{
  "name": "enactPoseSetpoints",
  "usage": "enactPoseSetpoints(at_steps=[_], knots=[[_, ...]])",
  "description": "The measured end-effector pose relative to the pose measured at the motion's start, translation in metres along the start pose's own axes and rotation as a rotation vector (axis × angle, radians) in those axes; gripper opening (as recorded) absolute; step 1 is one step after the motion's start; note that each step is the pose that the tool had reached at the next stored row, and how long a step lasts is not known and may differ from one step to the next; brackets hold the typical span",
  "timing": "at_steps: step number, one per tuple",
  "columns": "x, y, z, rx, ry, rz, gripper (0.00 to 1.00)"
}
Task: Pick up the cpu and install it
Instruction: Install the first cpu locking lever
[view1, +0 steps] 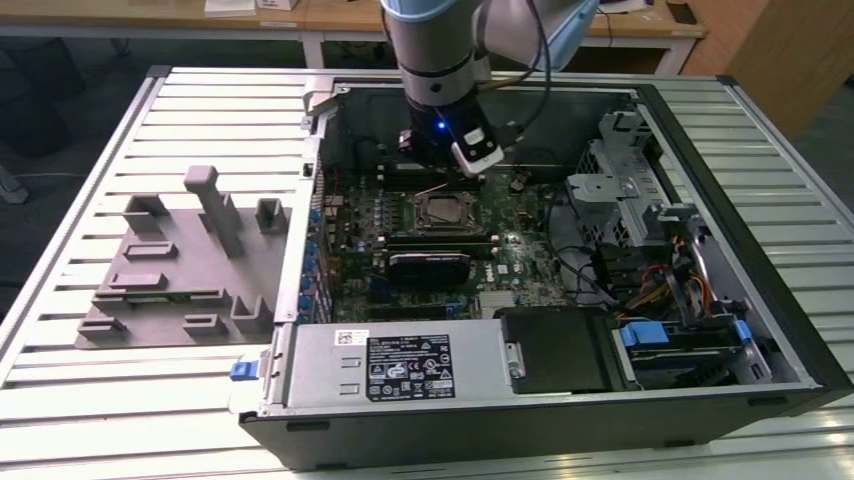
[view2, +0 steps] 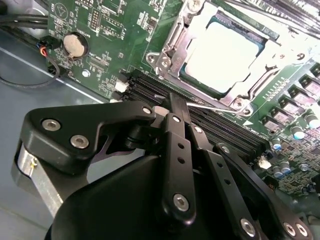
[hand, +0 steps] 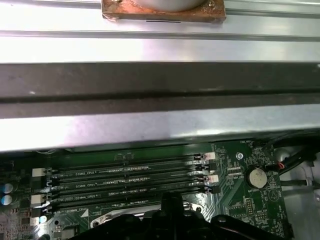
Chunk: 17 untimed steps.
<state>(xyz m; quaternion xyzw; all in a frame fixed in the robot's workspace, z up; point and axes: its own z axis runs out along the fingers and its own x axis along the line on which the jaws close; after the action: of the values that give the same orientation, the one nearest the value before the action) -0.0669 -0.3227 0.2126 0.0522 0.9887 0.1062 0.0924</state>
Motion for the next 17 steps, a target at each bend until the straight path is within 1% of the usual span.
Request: enactPoseSetpoints(at_steps=[1, 3, 4, 6, 11, 15, 17], knots=[[0.0010, 0.0006, 0.0003, 0.0024, -0.0002, 0.000, 0.11], [0.0030, 0.0014, 0.0008, 0.0107, -0.0016, 0.000, 0.11], [0.0043, 0.0015, 0.0011, 0.0151, -0.0034, 0.001, 0.11], [0.0073, 0.0017, 0.0018, 0.0211, -0.0076, 0.003, 0.11], [0.0106, 0.0049, 0.0055, 0.0241, -0.0110, 0.008, 0.11], [0.0112, 0.0063, 0.0074, 0.0339, -0.0156, 0.016, 0.11], [0.0113, 0.0061, 0.0080, 0.0408, -0.0219, 0.044, 0.11]])
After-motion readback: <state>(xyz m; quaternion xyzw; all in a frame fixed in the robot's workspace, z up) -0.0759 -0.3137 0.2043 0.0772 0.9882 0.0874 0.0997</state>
